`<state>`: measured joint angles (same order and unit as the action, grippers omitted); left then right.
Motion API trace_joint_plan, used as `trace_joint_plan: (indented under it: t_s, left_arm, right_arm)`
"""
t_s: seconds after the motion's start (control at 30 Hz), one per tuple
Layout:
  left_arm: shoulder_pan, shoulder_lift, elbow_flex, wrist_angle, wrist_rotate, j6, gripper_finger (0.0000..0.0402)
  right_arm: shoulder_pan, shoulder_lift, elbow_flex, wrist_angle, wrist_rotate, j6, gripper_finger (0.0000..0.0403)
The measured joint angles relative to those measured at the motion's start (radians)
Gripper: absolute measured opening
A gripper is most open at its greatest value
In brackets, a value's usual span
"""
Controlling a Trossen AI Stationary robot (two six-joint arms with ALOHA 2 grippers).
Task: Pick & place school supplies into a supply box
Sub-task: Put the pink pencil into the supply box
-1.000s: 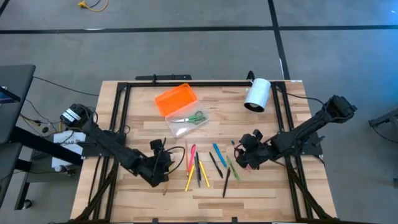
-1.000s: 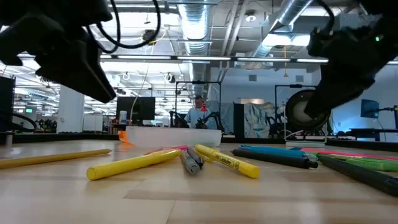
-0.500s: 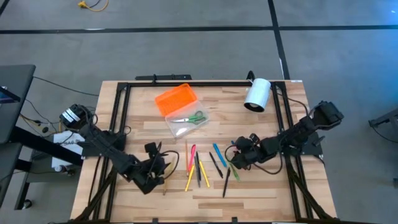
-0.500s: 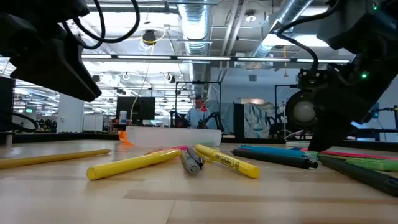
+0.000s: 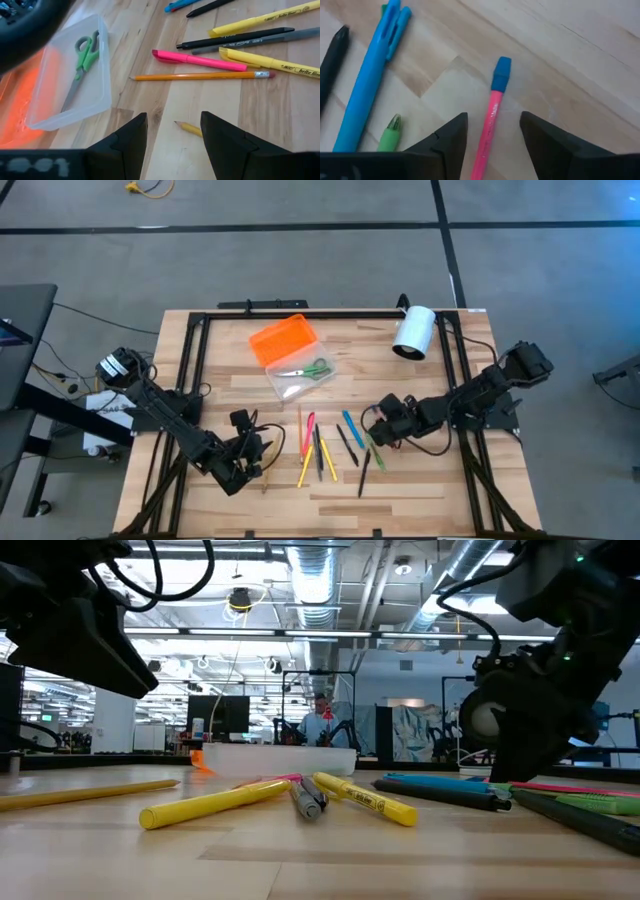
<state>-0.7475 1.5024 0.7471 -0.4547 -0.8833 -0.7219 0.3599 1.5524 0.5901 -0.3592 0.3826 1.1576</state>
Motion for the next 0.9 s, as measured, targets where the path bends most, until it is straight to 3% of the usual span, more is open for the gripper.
trace_joint_plan:
  t_s: [0.43, 0.9]
  left_arm:
    - [0.000, 0.000, 0.000, 0.000, 0.000, 0.000, 0.0177]
    - [0.001, 0.000, 0.000, -0.001, -0.002, 0.000, 0.0177]
  right_arm:
    - [-0.014, 0.000, -0.002, -0.011, -0.031, -0.044, 0.0102]
    - [-0.017, 0.000, -0.004, 0.005, -0.048, -0.348, 0.0093]
